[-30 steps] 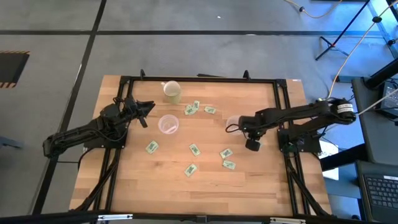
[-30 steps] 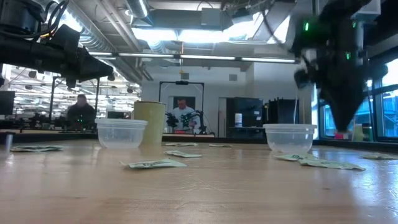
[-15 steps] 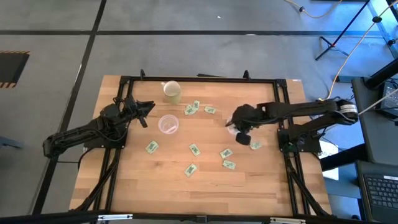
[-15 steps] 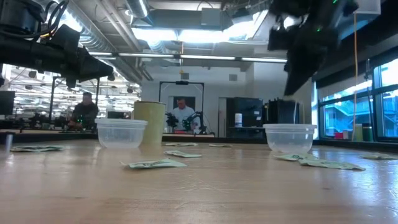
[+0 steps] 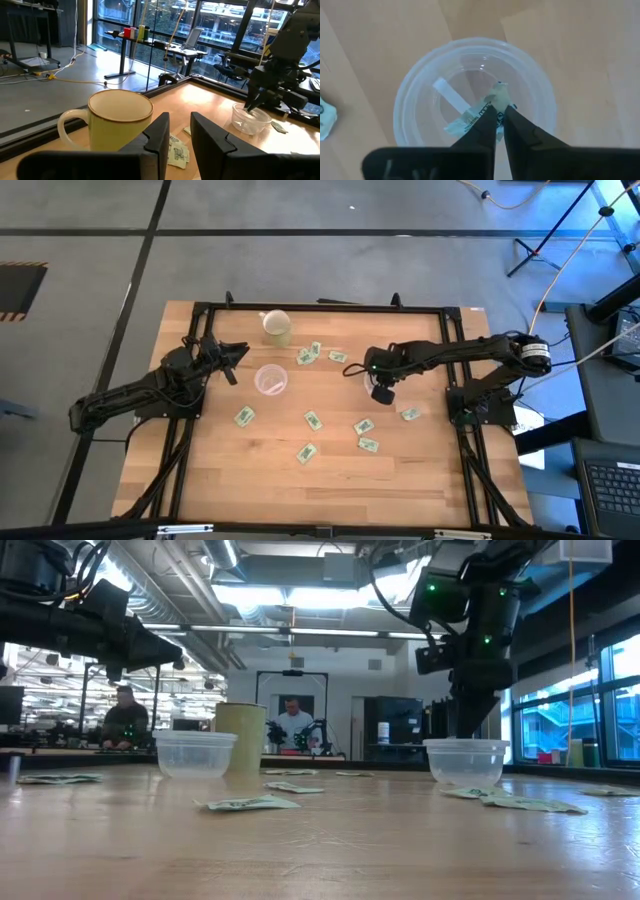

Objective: Pick and place Stevia / Truvia into bins
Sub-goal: Put the stevia packet into the right transparent container

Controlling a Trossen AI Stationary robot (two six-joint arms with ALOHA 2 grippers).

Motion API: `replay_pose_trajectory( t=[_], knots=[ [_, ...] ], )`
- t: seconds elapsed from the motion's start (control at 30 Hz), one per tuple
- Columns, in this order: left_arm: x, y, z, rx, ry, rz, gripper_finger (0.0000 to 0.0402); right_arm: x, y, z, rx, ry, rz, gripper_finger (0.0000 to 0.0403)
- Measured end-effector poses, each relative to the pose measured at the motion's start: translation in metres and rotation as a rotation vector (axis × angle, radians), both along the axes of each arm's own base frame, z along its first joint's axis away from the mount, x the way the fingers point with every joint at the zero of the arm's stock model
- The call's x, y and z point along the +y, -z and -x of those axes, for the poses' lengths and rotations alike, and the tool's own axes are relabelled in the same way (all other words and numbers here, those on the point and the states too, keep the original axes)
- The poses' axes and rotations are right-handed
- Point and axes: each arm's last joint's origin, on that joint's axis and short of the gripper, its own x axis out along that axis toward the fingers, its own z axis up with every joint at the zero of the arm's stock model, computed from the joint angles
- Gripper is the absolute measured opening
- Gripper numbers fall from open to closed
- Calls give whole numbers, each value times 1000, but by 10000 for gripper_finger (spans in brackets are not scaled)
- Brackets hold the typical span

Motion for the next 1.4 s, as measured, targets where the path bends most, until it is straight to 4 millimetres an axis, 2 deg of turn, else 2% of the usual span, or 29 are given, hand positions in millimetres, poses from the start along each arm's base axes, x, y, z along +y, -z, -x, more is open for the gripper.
replay_pose_trajectory(
  t=[0.2,0.53,0.63,0.73,0.87,1.07,1.4],
  knots=[
    [0,0,0,0,0,0,72,0,0,0,-1,7,-5,54],
    [0,0,0,0,0,0,72,1,-6,3,19,24,-15,133],
    [0,0,0,0,0,0,72,6,-22,11,71,99,-42,142],
    [0,0,0,0,0,0,72,19,-38,23,122,172,-85,144],
    [0,0,0,0,0,0,72,37,-44,44,154,333,-114,144],
    [0,0,0,0,0,0,72,52,-26,66,163,589,-162,142],
    [0,0,0,0,-1,0,72,56,13,79,181,686,-224,136]
  ],
)
